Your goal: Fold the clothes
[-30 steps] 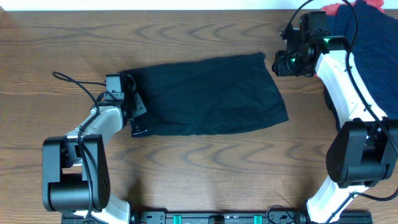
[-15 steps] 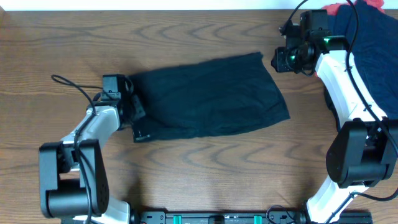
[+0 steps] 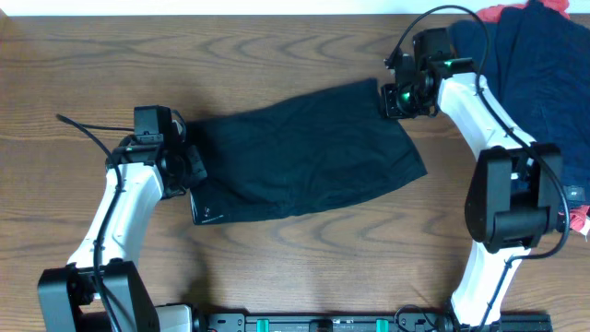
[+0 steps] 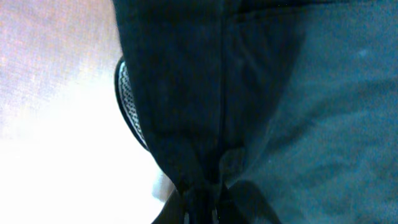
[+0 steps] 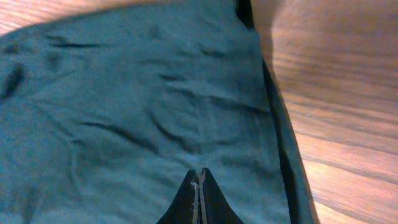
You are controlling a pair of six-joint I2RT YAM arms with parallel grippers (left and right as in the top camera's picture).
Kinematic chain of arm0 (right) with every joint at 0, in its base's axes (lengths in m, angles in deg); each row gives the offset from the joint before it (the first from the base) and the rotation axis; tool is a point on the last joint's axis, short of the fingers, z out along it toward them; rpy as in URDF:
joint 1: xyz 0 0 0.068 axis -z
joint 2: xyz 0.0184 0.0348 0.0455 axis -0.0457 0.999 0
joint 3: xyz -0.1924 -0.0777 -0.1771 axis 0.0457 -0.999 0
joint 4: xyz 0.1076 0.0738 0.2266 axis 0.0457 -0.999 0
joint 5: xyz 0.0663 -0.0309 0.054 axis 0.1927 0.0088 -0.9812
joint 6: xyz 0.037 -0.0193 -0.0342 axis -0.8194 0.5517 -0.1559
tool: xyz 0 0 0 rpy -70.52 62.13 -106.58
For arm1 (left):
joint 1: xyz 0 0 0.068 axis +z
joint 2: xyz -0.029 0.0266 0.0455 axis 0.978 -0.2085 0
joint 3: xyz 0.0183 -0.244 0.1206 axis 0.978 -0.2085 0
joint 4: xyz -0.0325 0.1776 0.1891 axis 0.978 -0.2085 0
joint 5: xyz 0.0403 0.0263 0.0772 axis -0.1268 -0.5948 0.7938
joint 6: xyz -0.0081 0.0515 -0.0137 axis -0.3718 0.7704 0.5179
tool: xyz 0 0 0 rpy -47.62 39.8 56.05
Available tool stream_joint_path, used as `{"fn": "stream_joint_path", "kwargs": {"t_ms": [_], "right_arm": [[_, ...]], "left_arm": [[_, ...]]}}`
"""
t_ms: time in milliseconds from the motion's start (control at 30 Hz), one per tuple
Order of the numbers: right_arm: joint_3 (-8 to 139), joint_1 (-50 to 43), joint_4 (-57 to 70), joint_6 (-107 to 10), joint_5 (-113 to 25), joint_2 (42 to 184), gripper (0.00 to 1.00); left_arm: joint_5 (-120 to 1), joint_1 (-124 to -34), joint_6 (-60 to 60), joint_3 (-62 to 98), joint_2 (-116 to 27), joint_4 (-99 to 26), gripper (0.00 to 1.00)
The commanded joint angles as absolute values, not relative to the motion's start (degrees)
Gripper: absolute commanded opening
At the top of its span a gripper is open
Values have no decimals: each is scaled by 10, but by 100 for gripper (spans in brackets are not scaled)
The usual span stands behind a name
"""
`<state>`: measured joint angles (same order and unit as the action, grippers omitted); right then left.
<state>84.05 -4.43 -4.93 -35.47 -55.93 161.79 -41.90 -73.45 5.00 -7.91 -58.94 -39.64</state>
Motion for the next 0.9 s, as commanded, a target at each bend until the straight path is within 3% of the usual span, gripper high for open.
{"fn": "stream_joint_path", "kwargs": {"t_ms": [0, 300, 867], "right_arm": [[845, -49, -53, -360, -573, 1631, 1], [843, -60, -58, -358, -573, 1658, 1], [842, -116, -45, -361, -618, 1670, 1]], "left_arm": [[-421, -725, 64, -39, -573, -431, 6], [-457, -697, 70, 83, -569, -500, 6], [-455, -696, 72, 118, -571, -427, 6]]}}
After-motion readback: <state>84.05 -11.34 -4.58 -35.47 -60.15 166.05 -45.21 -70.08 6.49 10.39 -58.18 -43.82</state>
